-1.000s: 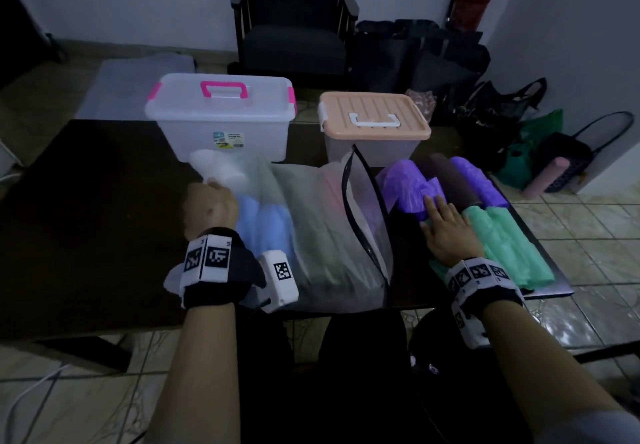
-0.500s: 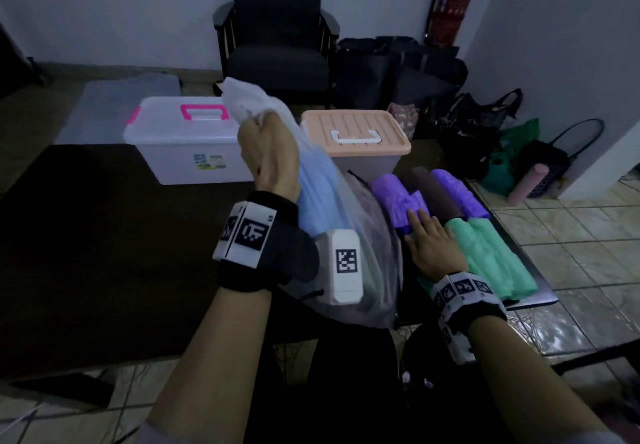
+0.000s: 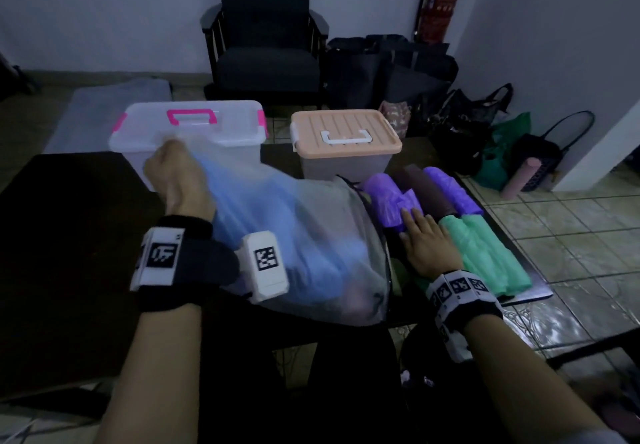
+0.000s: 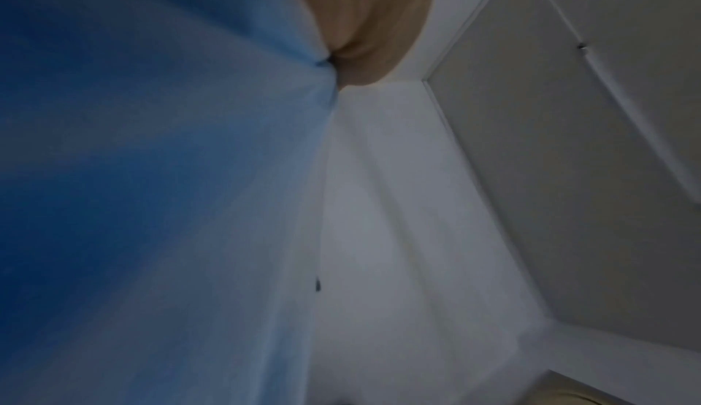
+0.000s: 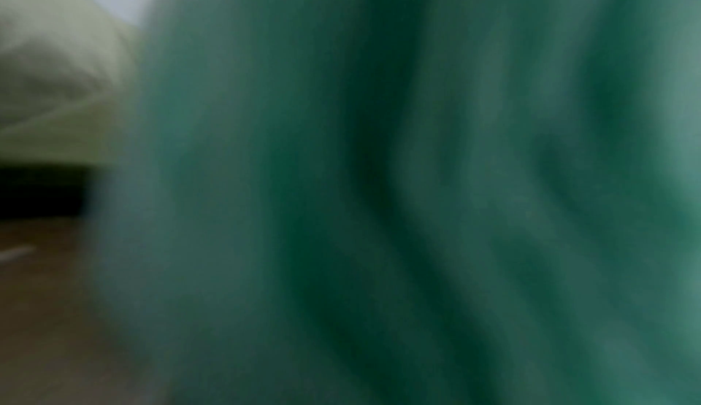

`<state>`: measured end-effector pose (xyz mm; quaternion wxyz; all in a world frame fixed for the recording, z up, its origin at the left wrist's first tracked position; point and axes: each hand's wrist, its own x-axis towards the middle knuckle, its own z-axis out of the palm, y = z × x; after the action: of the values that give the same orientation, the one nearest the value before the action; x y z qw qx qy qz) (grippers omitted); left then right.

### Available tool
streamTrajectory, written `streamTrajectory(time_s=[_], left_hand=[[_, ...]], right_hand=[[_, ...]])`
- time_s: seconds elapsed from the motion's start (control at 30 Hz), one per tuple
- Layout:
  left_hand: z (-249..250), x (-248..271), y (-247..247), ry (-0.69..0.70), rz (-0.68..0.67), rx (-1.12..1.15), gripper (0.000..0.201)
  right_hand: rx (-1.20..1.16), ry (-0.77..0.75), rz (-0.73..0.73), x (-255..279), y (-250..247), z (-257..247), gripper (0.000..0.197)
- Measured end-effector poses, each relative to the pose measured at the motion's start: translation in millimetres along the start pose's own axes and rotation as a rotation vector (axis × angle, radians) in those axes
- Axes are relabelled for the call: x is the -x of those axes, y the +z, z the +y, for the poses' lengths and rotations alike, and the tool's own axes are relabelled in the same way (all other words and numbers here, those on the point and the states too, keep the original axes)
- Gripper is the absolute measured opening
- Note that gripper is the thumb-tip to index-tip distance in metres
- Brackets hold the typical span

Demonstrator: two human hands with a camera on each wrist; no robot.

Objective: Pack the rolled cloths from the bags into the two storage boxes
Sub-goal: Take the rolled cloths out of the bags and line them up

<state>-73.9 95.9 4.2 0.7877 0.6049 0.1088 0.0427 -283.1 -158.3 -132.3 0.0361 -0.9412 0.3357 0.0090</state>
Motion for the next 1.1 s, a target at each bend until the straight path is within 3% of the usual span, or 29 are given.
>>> streamTrajectory(time_s=[0.17,0.3,0.4,0.47,0.53,0.6,0.67,0.73,0.8,0.87,0.97,1.1], left_hand=[[-34.0,-45.5,-51.5,-0.030,0.142,-0.197,0.036],[-47.8,-65.7,-86.9,-0.139,0.074,-0.515,0.043],[-48.0,-67.6,-92.6,-0.158,0.015,-0.658,0.045],[-40.4,-58.6,-87.3,-0.083,0.103,-0.900,0.046],[-23.8,-40.4,-76.7,0.092,0.153,-1.166,0.048],[-5.3,-20.6,-58.6,0.257,0.036,-1.200,0.044],[3.1,-1.1,-31.7,0.323,-0.176,-1.123,0.038],[-1.0,24.1,1.9,0.281,-0.422,-1.060,0.041],[-16.5,51.7,36.8,0.202,-0.633,-1.059,0.049],[-43.1,76.7,63.9,0.161,-0.790,-1.130,0.054],[-74.8,101.8,74.5,0.162,-0.872,-1.274,0.060],[-93.3,100.4,68.9,0.237,-0.872,-1.317,0.045]], right_hand=[[0.002,0.008,0.051,3.7,-3.3,-2.0,0.052],[-0.108,-0.009,0.088,0.1,-8.4,0.1,0.057],[-0.410,-0.092,0.279,-0.6,-14.0,2.6,0.063],[-0.563,-0.074,0.387,-1.0,-19.2,4.6,0.054],[-0.591,-0.040,0.455,-0.6,-25.3,6.4,0.048],[-0.564,-0.014,0.506,1.4,-30.7,5.5,0.044],[-0.561,0.032,0.511,4.1,-38.4,0.9,0.037],[-0.601,0.062,0.377,8.7,-45.9,-10.9,0.026],[-0.603,0.100,0.138,13.5,-47.7,-26.5,0.019],[-0.593,0.139,-0.088,18.8,-44.3,-42.6,0.029],[-0.580,0.187,-0.294,23.2,-31.2,-57.8,0.054],[-0.584,0.230,-0.285,23.4,-16.8,-60.5,0.059]])
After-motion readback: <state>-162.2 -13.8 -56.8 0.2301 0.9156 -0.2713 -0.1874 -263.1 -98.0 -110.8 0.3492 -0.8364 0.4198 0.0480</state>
